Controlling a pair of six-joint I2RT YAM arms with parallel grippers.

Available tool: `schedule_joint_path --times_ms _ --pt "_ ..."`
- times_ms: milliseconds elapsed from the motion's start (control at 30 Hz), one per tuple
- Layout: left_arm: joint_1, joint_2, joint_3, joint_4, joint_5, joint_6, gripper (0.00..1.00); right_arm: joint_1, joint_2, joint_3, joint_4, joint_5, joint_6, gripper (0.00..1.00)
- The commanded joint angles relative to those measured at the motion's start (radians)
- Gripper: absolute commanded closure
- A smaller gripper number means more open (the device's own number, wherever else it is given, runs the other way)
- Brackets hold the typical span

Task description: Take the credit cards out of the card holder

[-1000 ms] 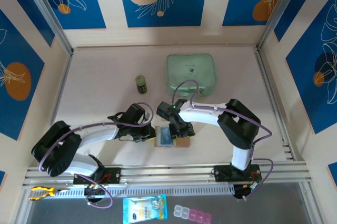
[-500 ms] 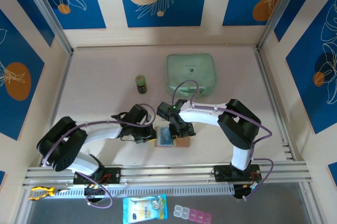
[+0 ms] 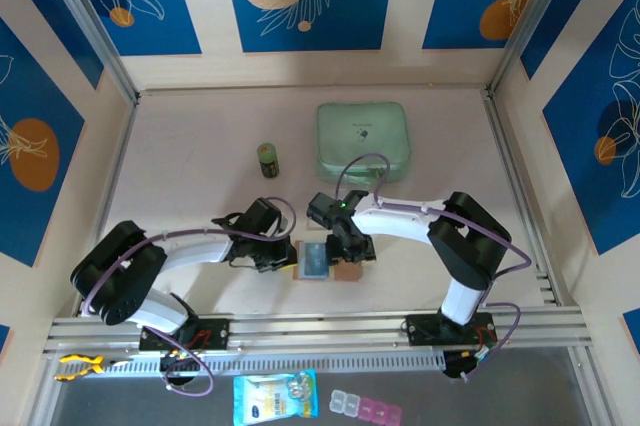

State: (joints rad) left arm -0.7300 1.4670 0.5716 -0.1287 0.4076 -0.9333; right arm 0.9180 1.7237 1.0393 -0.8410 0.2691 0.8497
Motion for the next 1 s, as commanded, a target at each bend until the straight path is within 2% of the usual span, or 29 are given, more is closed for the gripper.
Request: schedule_joint_path --times_ms 0,233,600,967 --pt "-0.006 0.032 0.003 -0.084 -0.043 0.017 0.90 -0.016 -0.039 -0.033 -0.030 -0.015 0.023 0.31" --pt "-0.007 0.032 0.004 -0.087 -0.044 0.016 0.90 -0.028 -0.052 -0.064 -0.019 -0.025 0.032 0.28" --pt "-0.006 0.018 -0.001 -0.091 -0.044 0.014 0.90 -0.078 -0.054 -0.160 0.108 -0.103 0.013 0.24" --pt "-0.007 -0.088 0.023 -0.149 -0.082 0.010 0.91 -0.082 -0.053 -0.164 0.108 -0.085 -0.013 0.24"
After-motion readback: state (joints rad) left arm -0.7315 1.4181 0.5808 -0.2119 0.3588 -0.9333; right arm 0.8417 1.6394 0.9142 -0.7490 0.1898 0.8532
